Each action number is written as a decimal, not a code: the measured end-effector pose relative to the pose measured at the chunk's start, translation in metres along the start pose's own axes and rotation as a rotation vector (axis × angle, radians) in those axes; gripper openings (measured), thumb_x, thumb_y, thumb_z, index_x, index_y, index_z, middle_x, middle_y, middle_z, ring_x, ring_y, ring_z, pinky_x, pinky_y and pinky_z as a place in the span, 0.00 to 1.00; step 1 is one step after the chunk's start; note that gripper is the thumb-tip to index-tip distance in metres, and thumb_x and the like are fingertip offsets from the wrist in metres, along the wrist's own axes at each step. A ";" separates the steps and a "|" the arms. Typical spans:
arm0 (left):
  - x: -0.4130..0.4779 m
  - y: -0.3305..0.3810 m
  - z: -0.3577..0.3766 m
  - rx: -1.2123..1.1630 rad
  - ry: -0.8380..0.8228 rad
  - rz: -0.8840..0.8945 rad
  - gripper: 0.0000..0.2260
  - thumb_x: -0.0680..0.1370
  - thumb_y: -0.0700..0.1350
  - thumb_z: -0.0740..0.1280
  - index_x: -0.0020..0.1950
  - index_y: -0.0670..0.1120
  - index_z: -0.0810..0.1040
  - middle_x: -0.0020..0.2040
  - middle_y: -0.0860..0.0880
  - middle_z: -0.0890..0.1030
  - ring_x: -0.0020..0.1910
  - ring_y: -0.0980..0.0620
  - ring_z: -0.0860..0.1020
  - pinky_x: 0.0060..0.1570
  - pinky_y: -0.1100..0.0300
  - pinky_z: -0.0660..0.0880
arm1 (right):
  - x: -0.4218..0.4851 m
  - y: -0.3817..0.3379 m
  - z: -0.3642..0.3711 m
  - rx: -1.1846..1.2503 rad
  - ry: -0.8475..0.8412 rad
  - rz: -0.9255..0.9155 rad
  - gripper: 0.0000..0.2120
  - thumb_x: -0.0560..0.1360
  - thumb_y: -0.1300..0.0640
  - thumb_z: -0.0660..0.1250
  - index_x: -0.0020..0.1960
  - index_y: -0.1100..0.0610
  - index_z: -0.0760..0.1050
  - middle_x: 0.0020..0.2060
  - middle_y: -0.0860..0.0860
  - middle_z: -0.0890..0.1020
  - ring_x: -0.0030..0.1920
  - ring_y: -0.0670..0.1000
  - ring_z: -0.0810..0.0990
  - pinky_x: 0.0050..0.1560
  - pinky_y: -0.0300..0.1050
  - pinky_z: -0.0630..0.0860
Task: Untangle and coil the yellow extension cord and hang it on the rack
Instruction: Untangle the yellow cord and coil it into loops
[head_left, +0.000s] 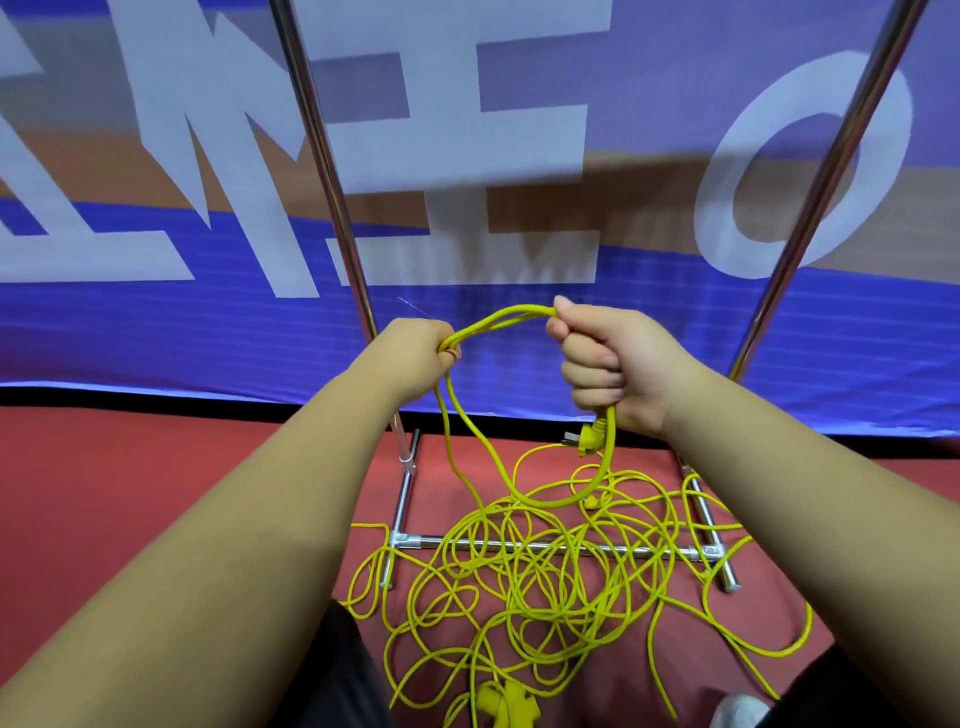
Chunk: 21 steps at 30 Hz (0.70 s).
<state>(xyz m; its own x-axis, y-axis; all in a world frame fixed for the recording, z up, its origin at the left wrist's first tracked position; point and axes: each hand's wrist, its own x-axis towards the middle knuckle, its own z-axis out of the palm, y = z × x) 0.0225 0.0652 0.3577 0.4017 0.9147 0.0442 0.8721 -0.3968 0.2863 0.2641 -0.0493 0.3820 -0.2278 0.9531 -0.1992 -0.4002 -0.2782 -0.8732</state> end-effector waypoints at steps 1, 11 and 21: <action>-0.004 -0.004 -0.002 -0.035 0.014 -0.017 0.07 0.82 0.46 0.65 0.46 0.51 0.81 0.42 0.52 0.83 0.42 0.50 0.80 0.40 0.54 0.76 | 0.000 -0.003 0.000 0.053 -0.005 -0.015 0.15 0.85 0.47 0.62 0.44 0.54 0.72 0.21 0.45 0.57 0.20 0.44 0.53 0.20 0.37 0.49; -0.042 -0.053 0.033 0.144 -0.453 -0.205 0.10 0.79 0.43 0.66 0.44 0.48 0.86 0.46 0.50 0.87 0.50 0.49 0.83 0.52 0.55 0.79 | -0.003 -0.019 -0.004 0.422 -0.073 -0.192 0.16 0.86 0.48 0.59 0.43 0.55 0.73 0.19 0.46 0.59 0.18 0.45 0.57 0.19 0.37 0.51; -0.033 -0.025 0.015 -0.173 -0.078 -0.280 0.14 0.85 0.51 0.65 0.48 0.40 0.74 0.30 0.50 0.85 0.31 0.50 0.83 0.38 0.53 0.79 | 0.000 -0.014 -0.024 0.439 0.242 -0.259 0.15 0.85 0.44 0.62 0.48 0.53 0.77 0.26 0.46 0.58 0.25 0.45 0.55 0.25 0.39 0.52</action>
<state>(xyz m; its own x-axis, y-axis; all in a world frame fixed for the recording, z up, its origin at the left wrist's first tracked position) -0.0088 0.0440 0.3349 0.1795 0.9750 -0.1307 0.8940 -0.1062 0.4353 0.2912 -0.0426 0.3839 0.1165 0.9826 -0.1446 -0.7593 -0.0058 -0.6507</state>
